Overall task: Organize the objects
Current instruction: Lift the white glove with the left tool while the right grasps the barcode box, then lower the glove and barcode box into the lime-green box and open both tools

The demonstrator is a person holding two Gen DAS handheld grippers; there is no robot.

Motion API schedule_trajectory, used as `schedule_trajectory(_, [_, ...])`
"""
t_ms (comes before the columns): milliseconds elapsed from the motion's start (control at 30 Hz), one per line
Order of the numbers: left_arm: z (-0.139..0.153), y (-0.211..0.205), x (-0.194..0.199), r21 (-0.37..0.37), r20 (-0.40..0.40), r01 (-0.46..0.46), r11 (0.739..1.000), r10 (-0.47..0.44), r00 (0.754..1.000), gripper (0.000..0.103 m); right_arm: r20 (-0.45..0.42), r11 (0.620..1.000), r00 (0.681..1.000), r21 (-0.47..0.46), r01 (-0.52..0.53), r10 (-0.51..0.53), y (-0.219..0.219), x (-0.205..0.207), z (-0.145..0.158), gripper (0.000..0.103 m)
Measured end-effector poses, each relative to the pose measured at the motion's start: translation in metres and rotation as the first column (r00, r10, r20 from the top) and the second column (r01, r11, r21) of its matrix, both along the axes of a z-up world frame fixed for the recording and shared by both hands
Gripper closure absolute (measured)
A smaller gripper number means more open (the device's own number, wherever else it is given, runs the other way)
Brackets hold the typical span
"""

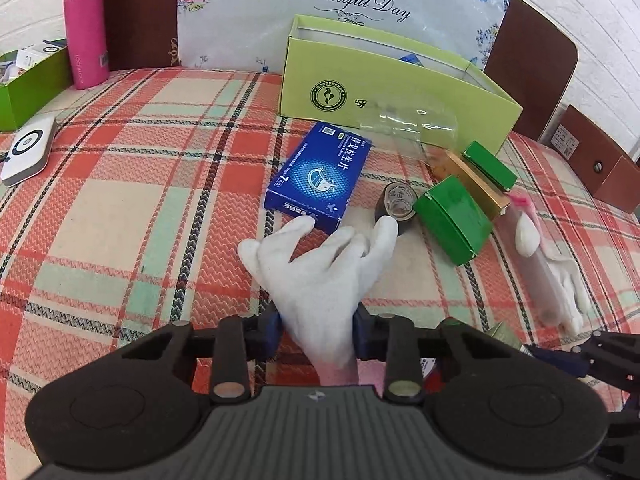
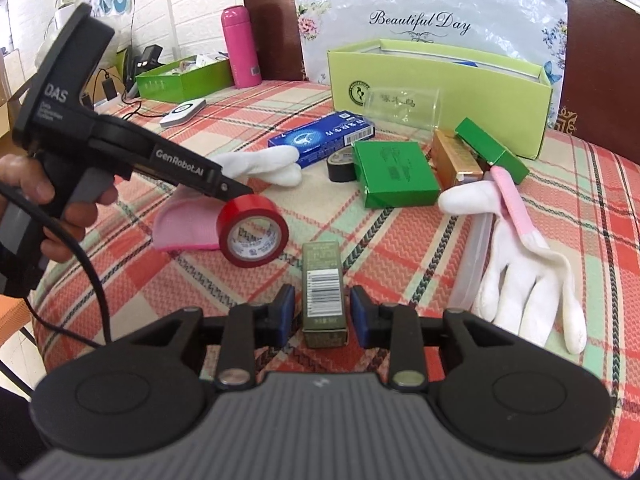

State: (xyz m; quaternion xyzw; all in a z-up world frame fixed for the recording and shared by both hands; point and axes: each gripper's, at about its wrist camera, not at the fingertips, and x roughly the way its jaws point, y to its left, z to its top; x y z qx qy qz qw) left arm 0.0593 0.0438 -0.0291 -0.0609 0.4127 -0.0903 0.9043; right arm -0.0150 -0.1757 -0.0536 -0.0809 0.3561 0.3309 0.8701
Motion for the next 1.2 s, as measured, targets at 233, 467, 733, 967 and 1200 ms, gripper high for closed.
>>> schedule_trajectory(233, [0.022,-0.006,-0.003,-0.037,0.039,0.054,0.998,-0.053,0.998,0.096,-0.011,0.999,1.0,0.031,0.015,-0.015,-0.005,0.007,0.011,0.081])
schedule_trajectory(467, [0.076,-0.026,0.011,-0.054,0.193,0.111,0.992,-0.099,0.976,0.096,0.105,0.993,0.992,0.099,0.061,-0.071,-0.022,0.032,0.059,0.081])
schedule_trajectory(733, [0.123,-0.053,0.055,-0.046,0.305,0.141,0.989,-0.12,0.945,0.096,0.214,0.977,0.96,0.146,0.154,-0.183,-0.034,0.086,0.101,0.081])
schedule_trajectory(967, [0.142,-0.075,0.114,-0.038,0.344,0.125,0.991,-0.105,0.933,0.096,0.253,0.962,0.933,0.161,0.222,-0.258,-0.034,0.152,0.116,0.081])
schedule_trajectory(1200, [0.131,-0.087,0.19,-0.032,0.305,0.078,0.996,-0.065,0.95,0.096,0.258,0.948,0.914,0.143,0.284,-0.313,-0.026,0.225,0.104,0.081])
